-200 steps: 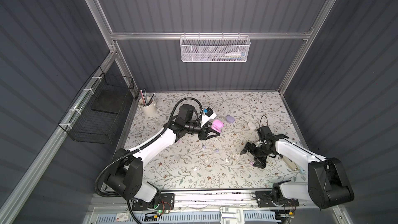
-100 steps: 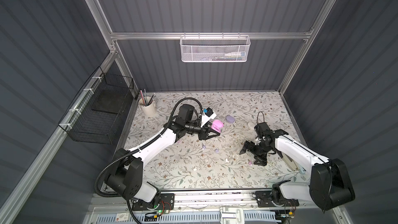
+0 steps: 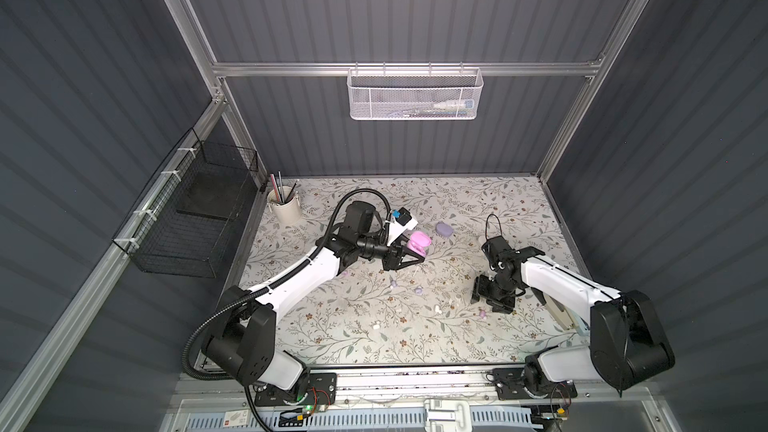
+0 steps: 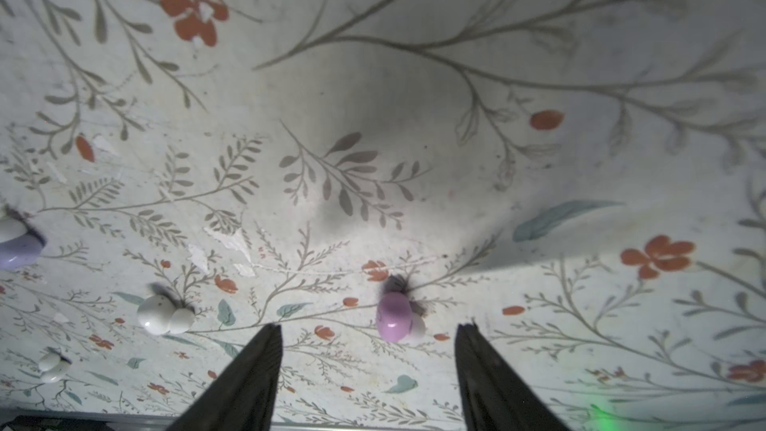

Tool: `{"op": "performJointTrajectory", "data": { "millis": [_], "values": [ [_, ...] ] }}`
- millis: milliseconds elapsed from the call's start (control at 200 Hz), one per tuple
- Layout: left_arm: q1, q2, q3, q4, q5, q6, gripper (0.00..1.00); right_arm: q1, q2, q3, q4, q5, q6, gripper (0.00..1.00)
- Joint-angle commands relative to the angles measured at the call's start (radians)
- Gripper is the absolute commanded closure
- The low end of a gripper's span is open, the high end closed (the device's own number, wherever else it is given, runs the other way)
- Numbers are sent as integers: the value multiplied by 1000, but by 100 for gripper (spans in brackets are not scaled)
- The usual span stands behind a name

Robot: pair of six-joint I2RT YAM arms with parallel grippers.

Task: Insert wireless bluetooth earbuds into charging case
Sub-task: Pick up the wireless bluetooth earbud from the bottom-right of the table.

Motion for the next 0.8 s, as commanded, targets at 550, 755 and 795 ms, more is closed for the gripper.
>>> {"op": "performJointTrajectory", "data": {
  "millis": [550, 755, 795],
  "values": [
    [3, -13, 18, -27, 4, 23, 76, 38, 15, -62, 41, 41, 18, 62],
    [3, -20, 12, -25, 3, 24, 76, 49, 33, -71, 43, 49, 21, 64],
    [3, -23, 12, -24, 2, 23, 76, 49, 40, -72, 45, 49, 20, 65]
  ]
}}
